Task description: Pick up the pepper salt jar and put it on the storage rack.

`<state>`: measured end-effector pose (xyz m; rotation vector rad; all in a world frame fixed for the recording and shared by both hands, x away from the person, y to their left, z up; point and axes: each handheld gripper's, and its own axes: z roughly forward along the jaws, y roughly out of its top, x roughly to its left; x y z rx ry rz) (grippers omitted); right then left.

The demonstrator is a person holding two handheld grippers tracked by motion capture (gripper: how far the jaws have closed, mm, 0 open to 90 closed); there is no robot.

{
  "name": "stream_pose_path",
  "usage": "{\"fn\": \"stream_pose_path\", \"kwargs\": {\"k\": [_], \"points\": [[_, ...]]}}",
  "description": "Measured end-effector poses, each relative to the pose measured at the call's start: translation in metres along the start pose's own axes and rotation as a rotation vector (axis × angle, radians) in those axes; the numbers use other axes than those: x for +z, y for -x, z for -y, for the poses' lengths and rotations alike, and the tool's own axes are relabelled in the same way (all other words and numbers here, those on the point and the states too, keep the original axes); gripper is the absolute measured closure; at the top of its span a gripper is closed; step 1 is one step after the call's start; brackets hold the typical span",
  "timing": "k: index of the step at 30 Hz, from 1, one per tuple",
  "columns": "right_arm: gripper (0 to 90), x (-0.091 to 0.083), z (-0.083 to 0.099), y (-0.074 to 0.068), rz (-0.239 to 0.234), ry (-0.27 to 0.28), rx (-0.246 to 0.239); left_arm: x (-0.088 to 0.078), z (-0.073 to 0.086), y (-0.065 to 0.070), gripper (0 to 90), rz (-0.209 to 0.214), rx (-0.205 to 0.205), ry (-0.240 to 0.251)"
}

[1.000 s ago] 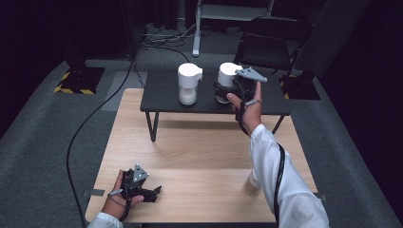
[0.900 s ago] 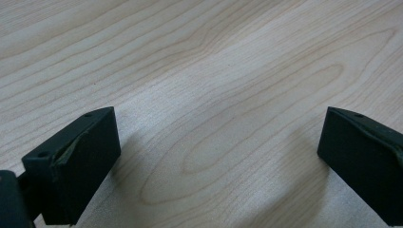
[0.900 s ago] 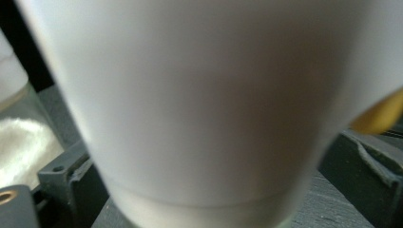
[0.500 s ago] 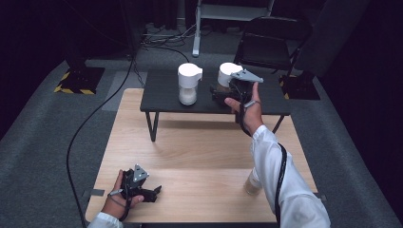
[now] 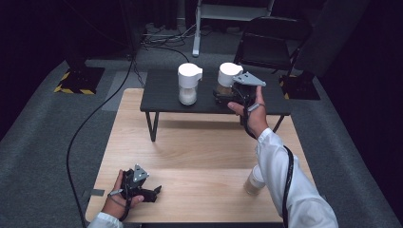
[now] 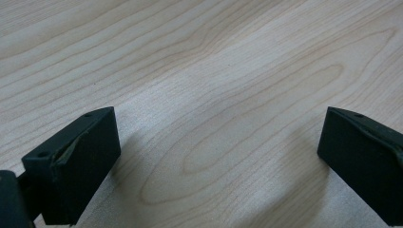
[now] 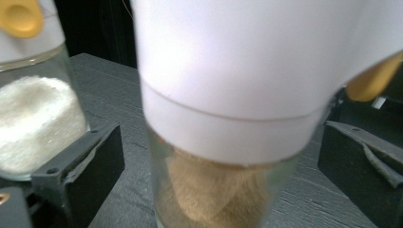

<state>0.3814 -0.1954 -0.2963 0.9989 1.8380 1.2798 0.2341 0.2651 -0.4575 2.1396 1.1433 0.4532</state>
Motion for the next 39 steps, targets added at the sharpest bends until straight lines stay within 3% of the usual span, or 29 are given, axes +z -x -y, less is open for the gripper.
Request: {"fn": "stream_pose_path", "kwargs": {"k": [9, 20, 39], "points": [[1.0, -0.022, 0.008, 0.006, -0.036, 0.016, -0.084, 0.000, 0.000, 0.000, 0.3, 0.000, 0.000, 0.000], [1.0, -0.049, 0.026, 0.017, -0.112, 0.034, -0.116, 0.000, 0.000, 0.000, 0.3, -0.001, -0.001, 0.001], [0.9, -0.087, 0.062, 0.032, -0.160, 0.011, -0.157, 0.000, 0.000, 0.000, 0.2, 0.000, 0.000, 0.001]]}}
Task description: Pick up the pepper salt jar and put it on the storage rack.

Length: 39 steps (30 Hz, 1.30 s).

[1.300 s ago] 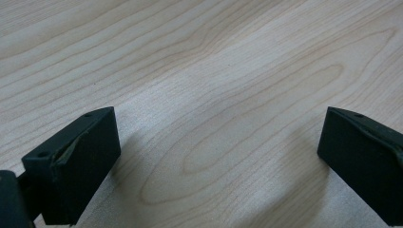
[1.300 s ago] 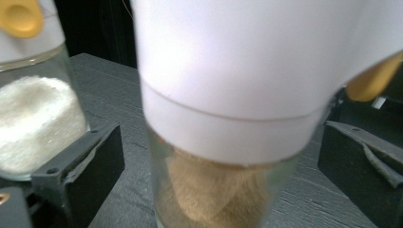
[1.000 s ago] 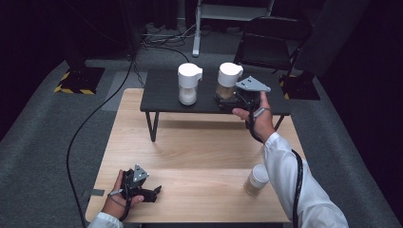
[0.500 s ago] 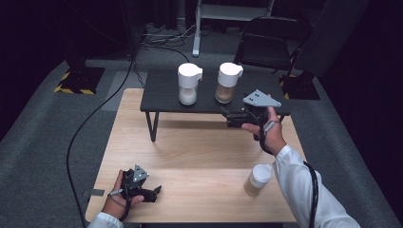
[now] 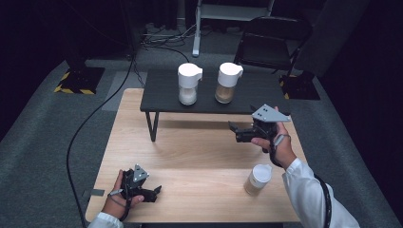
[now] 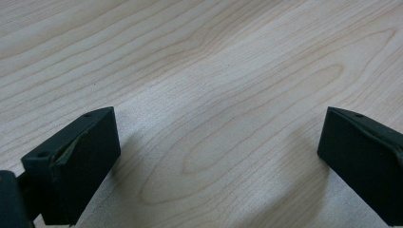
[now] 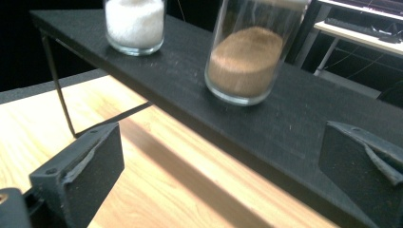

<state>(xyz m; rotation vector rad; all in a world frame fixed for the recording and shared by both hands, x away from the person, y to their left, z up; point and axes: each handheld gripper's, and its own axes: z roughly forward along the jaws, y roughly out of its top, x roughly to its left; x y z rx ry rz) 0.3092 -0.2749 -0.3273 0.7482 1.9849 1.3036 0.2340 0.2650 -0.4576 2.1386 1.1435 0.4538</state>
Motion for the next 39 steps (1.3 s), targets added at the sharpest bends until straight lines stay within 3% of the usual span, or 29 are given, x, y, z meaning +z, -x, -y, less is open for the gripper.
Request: {"fn": "stream_pose_path", "kwargs": {"k": [11, 16, 28, 39], "points": [[0.9, -0.017, 0.021, 0.002, -0.045, -0.025, -0.003, 0.000, 0.000, 0.000, 0.2, 0.000, -0.001, 0.000], [0.9, -0.030, 0.027, 0.005, -0.084, -0.029, -0.026, 0.000, 0.000, 0.000, 0.2, 0.000, -0.001, 0.000], [0.9, -0.059, 0.052, 0.001, -0.114, -0.042, -0.059, 0.000, 0.000, 0.000, 0.2, -0.001, -0.002, 0.000], [0.9, -0.080, 0.076, 0.003, -0.124, -0.049, -0.029, 0.000, 0.000, 0.000, 0.2, -0.001, -0.001, 0.000]]}}
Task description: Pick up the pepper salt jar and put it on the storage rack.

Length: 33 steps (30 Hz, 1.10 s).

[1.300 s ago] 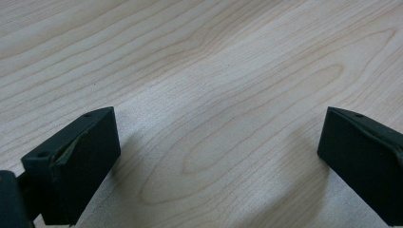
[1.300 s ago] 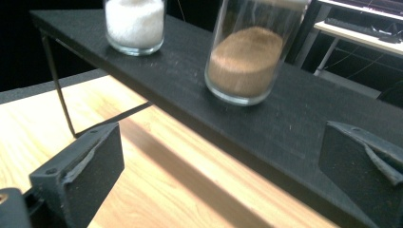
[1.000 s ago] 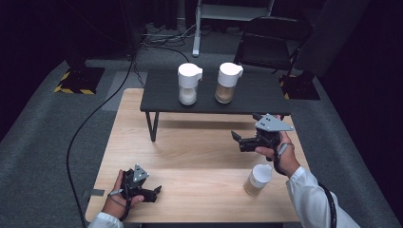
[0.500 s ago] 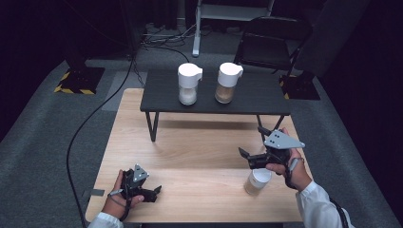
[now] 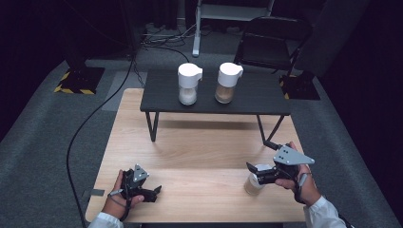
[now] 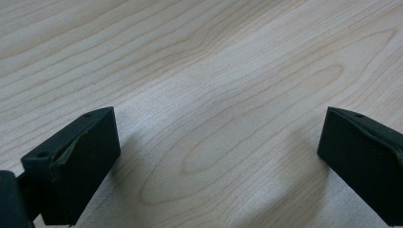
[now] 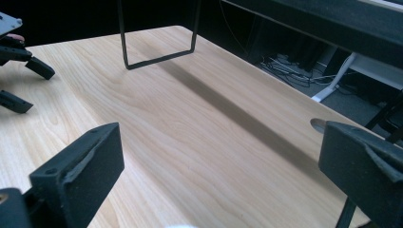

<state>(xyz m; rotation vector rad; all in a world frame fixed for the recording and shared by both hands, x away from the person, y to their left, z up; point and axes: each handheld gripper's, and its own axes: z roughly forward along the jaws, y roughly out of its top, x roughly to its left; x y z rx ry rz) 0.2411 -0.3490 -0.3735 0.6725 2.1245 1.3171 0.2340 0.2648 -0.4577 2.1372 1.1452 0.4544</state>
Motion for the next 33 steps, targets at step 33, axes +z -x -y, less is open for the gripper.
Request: {"fn": "stream_pose_path", "kwargs": {"k": [33], "points": [[0.7, -0.028, 0.060, -0.011, -0.002, -0.045, -0.009, 0.000, 0.000, 0.000, 0.2, 0.000, 0.000, 0.000]]}}
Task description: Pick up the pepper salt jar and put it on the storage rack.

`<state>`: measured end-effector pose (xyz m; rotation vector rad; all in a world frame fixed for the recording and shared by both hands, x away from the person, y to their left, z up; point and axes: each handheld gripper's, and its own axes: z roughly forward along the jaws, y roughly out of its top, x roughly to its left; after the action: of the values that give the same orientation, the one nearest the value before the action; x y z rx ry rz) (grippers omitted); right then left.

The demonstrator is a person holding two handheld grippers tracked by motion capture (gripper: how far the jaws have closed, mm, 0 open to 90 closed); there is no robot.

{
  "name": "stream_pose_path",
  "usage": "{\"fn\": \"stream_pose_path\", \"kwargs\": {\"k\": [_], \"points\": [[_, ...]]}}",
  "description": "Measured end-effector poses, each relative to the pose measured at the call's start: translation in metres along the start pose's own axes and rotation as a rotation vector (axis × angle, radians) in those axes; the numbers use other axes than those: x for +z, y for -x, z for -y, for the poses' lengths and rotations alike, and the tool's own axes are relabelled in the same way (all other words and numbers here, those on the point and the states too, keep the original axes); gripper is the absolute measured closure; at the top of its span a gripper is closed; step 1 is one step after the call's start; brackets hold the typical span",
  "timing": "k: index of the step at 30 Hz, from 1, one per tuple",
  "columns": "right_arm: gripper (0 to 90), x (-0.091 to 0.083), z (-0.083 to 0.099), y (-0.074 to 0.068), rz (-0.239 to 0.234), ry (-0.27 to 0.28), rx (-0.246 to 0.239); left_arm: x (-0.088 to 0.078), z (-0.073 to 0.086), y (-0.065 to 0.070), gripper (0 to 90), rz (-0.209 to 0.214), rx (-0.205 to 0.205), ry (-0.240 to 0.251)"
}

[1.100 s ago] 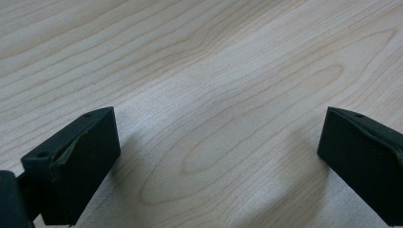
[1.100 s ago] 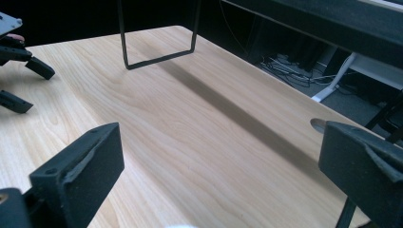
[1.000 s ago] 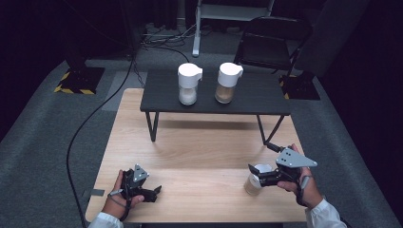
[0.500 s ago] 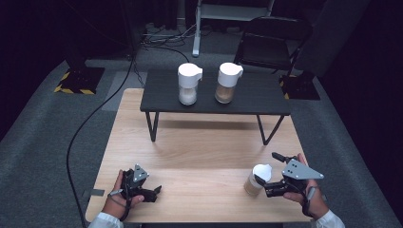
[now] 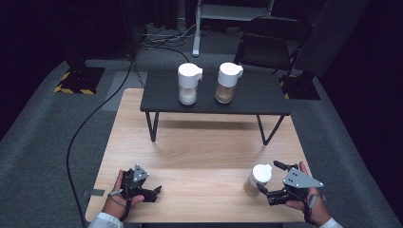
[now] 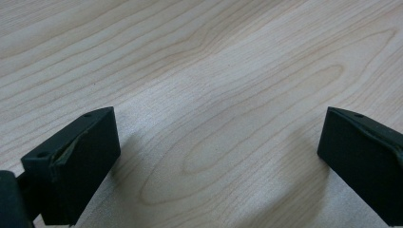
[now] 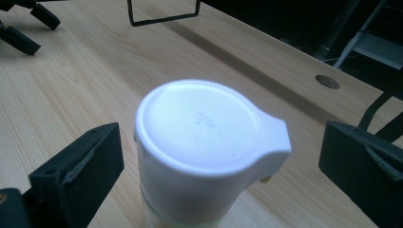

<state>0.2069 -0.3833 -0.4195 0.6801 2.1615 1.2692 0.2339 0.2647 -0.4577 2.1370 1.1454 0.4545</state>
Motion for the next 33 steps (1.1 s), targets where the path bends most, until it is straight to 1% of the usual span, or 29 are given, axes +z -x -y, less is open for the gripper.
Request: {"fn": "stream_pose_path", "kwargs": {"k": [3, 9, 13, 19, 21, 22, 24, 26, 28, 33], "points": [[0.7, 0.000, 0.006, -0.001, -0.001, -0.009, 0.008, 0.000, 0.000, 0.000, 0.2, 0.000, 0.000, 0.000], [0.7, 0.002, 0.017, 0.000, -0.009, -0.050, 0.011, 0.000, 0.000, 0.000, 0.2, 0.000, -0.001, -0.001], [0.7, 0.007, 0.023, -0.002, -0.001, -0.095, 0.000, 0.000, 0.000, 0.000, 0.2, 0.000, 0.000, 0.000], [0.7, 0.012, 0.032, -0.001, -0.006, -0.149, 0.011, 0.000, 0.000, 0.000, 0.2, 0.000, -0.001, 0.000], [0.8, 0.013, 0.033, -0.001, -0.001, -0.167, 0.007, 0.000, 0.000, 0.000, 0.2, 0.000, -0.001, -0.001], [0.7, 0.014, 0.035, -0.001, 0.004, -0.182, -0.014, 0.000, 0.000, 0.000, 0.2, 0.000, 0.000, 0.000], [0.7, 0.014, 0.035, 0.000, -0.001, -0.210, -0.029, 0.000, 0.000, 0.000, 0.2, 0.000, 0.000, 0.000], [0.7, 0.015, 0.038, 0.001, 0.006, -0.224, -0.024, 0.000, 0.000, 0.000, 0.2, 0.000, 0.000, 0.000], [0.8, 0.015, 0.042, 0.003, 0.018, -0.235, -0.009, 0.000, 0.000, 0.000, 0.2, 0.000, -0.001, 0.000], [0.8, 0.016, 0.047, 0.008, 0.018, -0.264, 0.013, 0.000, 0.000, 0.000, 0.2, 0.000, 0.000, -0.001]]}}
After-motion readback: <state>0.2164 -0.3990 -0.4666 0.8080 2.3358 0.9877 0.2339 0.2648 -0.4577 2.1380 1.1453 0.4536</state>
